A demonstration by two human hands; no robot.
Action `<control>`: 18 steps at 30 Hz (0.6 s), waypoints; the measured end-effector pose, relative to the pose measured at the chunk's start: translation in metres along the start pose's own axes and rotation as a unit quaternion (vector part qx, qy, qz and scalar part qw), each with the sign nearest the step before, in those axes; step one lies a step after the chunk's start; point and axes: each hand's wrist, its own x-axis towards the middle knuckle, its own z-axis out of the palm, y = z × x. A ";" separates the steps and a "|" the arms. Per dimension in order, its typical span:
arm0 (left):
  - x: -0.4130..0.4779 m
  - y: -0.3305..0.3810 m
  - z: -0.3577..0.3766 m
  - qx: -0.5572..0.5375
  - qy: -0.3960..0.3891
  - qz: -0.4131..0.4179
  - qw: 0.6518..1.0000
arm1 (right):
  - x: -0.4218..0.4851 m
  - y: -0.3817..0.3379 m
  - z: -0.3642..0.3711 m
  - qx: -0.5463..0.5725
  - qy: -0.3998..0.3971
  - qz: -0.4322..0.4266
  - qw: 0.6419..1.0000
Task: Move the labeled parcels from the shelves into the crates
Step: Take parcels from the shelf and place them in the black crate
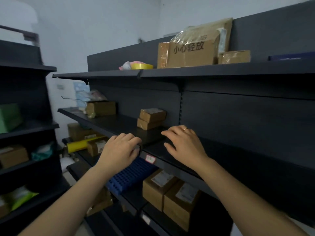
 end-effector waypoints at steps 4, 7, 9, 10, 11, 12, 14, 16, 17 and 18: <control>0.039 -0.065 0.039 0.000 -0.011 0.018 1.000 | 0.059 -0.001 0.047 -0.034 -0.055 0.040 0.997; 0.069 -0.100 0.069 -0.011 0.000 0.018 1.000 | 0.094 0.005 0.077 -0.051 -0.069 0.074 0.994; 0.088 -0.116 0.091 -0.015 -0.005 0.030 0.999 | 0.114 0.009 0.096 -0.076 -0.077 0.090 0.990; 0.098 -0.122 0.100 -0.017 -0.004 0.036 0.999 | 0.124 0.011 0.107 -0.087 -0.081 0.096 0.988; 0.108 -0.129 0.110 -0.018 0.001 0.043 0.999 | 0.134 0.014 0.117 -0.098 -0.087 0.103 0.986; 0.118 -0.135 0.119 -0.019 0.010 0.051 0.998 | 0.145 0.016 0.128 -0.107 -0.093 0.110 0.984; 0.137 -0.148 0.134 -0.024 0.026 0.064 0.997 | 0.167 0.023 0.151 -0.122 -0.104 0.124 0.979; 0.155 -0.160 0.147 -0.024 0.030 0.078 0.996 | 0.189 0.029 0.173 -0.129 -0.113 0.140 0.975; 0.162 -0.166 0.154 -0.022 0.032 0.084 0.996 | 0.199 0.032 0.184 -0.131 -0.117 0.147 0.973; 0.170 -0.171 0.159 -0.022 0.034 0.089 0.995 | 0.210 0.036 0.194 -0.133 -0.120 0.154 0.972</control>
